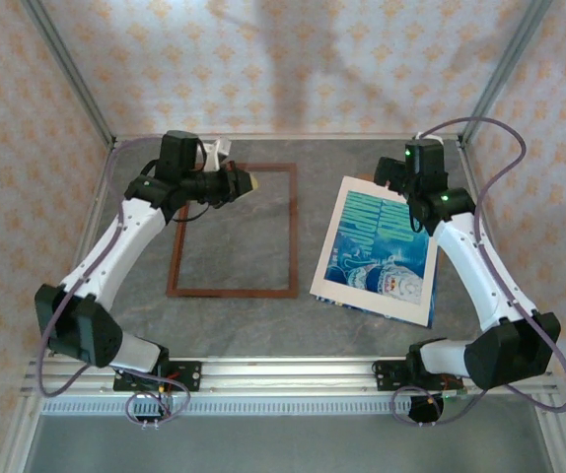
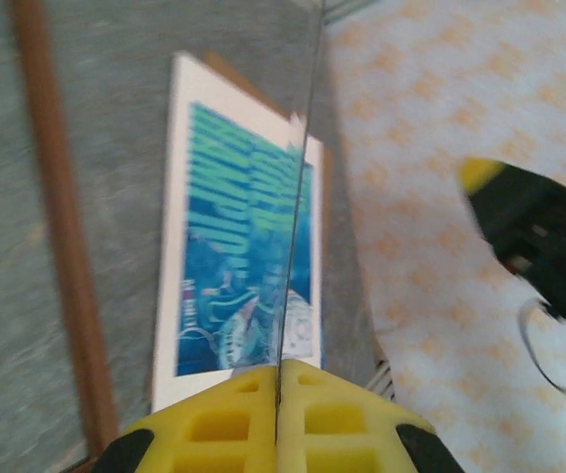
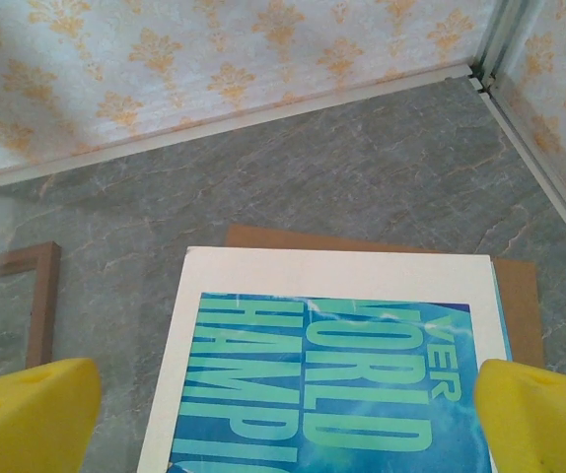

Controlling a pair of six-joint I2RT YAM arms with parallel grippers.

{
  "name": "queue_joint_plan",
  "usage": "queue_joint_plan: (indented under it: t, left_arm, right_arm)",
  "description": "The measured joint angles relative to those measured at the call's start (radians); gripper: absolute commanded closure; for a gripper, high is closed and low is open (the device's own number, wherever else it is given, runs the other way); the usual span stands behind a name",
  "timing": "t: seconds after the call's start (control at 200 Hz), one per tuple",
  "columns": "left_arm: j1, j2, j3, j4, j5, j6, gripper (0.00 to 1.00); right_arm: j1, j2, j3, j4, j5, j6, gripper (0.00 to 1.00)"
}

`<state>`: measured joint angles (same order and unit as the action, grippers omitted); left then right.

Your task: Put the photo into the frame

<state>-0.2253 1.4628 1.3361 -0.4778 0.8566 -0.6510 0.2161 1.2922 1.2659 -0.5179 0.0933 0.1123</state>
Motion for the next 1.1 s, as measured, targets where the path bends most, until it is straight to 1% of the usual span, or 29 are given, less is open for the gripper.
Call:
queue_joint_plan:
  t: [0.09,0.24,0.36,0.465,0.571,0.701,0.871,1.026,1.101]
  left_arm:
    - [0.032,0.111,-0.012,-0.021,-0.001,0.006,1.00]
    - [0.051,0.325,0.009,-0.138,-0.035,0.092,1.00]
    - [0.061,0.408,0.059,-0.249,-0.087,0.172,1.00]
    - [0.077,0.409,0.093,-0.286,-0.131,0.216,1.00]
    - [0.090,0.402,0.104,-0.280,-0.153,0.231,1.00]
    - [0.095,0.393,0.095,-0.245,-0.158,0.225,1.00]
    - [0.096,0.341,0.029,-0.152,-0.158,0.173,1.00]
    - [0.105,0.325,0.028,-0.117,-0.164,0.166,1.00]
    - [0.110,0.324,0.028,-0.117,-0.185,0.171,1.00]
  right_arm:
    - [0.002,0.018,0.004,0.003,-0.003,0.000,0.03]
    - [0.010,0.066,0.005,0.004,-0.014,0.000,0.03]
    - [0.018,0.100,0.005,0.005,-0.029,0.003,0.03]
    - [0.027,0.122,0.005,0.013,-0.041,0.005,0.03]
    - [0.038,0.144,0.005,0.023,-0.048,0.007,0.03]
    - [0.043,0.167,0.005,0.027,-0.053,0.008,0.03]
    - [0.045,0.174,0.005,0.039,-0.056,0.008,0.03]
    - [0.054,0.188,0.005,0.048,-0.057,0.008,0.03]
    - [0.061,0.198,0.005,0.049,-0.060,0.008,0.03]
